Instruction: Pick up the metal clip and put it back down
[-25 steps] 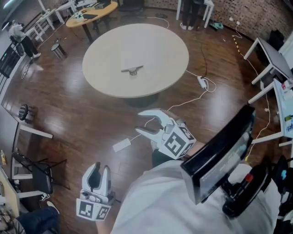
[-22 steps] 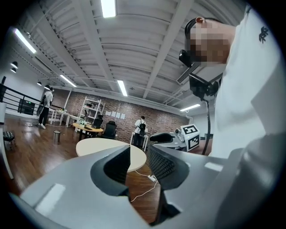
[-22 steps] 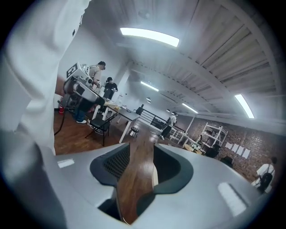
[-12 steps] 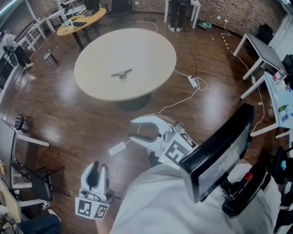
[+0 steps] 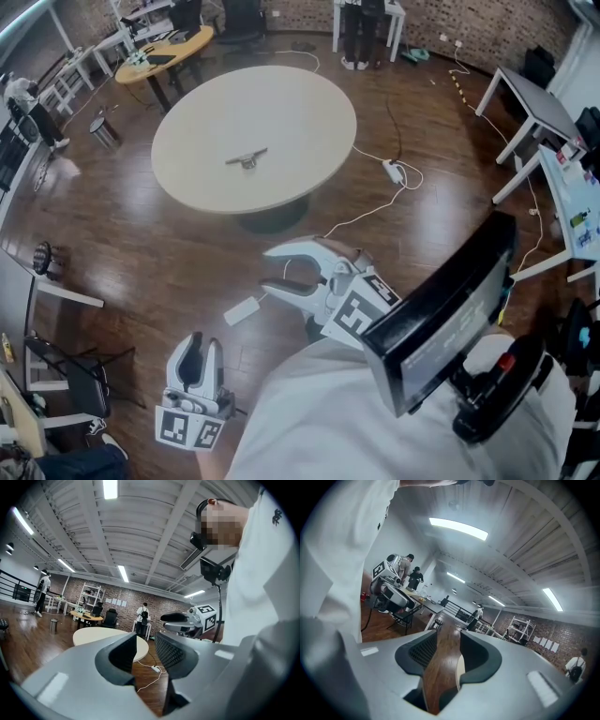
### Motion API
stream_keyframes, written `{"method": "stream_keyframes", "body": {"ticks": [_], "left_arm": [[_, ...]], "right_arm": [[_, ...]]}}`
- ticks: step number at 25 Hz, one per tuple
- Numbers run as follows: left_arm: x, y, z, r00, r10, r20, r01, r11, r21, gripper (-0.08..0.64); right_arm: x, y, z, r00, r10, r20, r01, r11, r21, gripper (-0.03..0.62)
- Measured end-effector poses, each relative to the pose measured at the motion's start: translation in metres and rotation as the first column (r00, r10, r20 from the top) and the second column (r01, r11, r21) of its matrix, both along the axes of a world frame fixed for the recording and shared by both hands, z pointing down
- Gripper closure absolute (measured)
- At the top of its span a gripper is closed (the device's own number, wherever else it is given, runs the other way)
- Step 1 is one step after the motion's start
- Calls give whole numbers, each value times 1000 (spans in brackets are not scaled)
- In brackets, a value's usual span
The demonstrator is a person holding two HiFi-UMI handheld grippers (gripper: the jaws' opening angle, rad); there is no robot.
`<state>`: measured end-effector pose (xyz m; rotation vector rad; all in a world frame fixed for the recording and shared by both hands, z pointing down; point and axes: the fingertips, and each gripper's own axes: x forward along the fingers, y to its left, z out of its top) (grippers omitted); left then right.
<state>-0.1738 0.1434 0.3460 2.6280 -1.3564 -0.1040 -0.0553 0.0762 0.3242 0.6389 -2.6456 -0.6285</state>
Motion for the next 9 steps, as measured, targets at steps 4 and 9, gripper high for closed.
{"method": "stream_keyframes", "body": {"ticks": [4, 9], "left_arm": [[3, 2, 2, 1000, -5, -4, 5, 1000, -4, 453], [6, 3, 4, 1000, -5, -9, 5, 1000, -2, 453]], "right_arm": [[1, 1, 6, 999, -5, -33, 6, 1000, 19, 436], [5, 3, 14, 999, -6, -50, 7, 1000, 18, 436]]}}
